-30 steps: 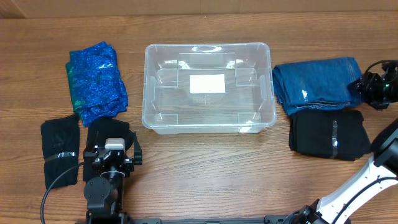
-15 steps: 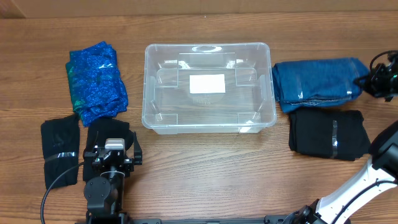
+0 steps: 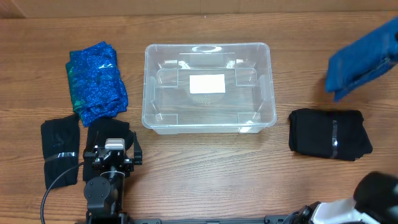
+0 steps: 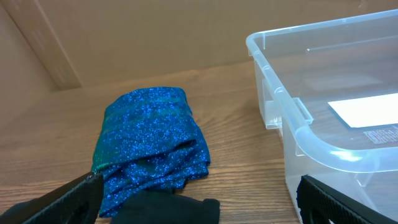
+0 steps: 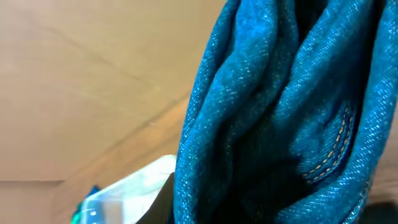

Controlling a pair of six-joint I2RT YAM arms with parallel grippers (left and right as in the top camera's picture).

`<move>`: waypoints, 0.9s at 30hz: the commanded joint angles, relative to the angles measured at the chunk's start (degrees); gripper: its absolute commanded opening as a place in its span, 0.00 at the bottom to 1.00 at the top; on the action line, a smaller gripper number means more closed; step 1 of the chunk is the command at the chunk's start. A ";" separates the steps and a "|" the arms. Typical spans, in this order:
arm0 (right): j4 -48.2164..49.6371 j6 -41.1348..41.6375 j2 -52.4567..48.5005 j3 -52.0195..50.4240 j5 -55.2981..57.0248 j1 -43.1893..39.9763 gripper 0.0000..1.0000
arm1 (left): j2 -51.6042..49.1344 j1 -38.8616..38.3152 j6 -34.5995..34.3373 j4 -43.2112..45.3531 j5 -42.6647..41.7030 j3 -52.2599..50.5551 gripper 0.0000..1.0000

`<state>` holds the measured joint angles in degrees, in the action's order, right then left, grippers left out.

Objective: Pack container
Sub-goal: 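Carry the jeans over the bin and lower them into its right half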

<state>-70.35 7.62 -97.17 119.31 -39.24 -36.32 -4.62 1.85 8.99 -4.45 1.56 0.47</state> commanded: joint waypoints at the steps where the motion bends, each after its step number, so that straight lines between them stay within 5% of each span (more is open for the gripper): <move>1: 2.45 3.17 7.76 3.82 -12.35 5.14 0.04 | 0.17 -0.37 -0.02 0.22 0.33 -0.20 1.00; 10: 8.44 13.20 9.33 3.78 -18.38 30.29 0.04 | 0.15 -0.37 -0.02 0.22 0.31 -0.20 1.00; 18: 7.69 25.73 6.93 1.20 10.01 55.63 0.04 | 0.15 -0.37 -0.02 0.22 0.31 -0.20 1.00; 27: 23.45 34.77 6.16 -14.84 14.36 59.82 0.04 | 0.15 -0.37 -0.02 0.22 0.31 -0.20 1.00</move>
<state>-53.12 37.10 -92.36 107.53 -25.61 23.70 -4.64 1.85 8.99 -4.45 1.58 0.47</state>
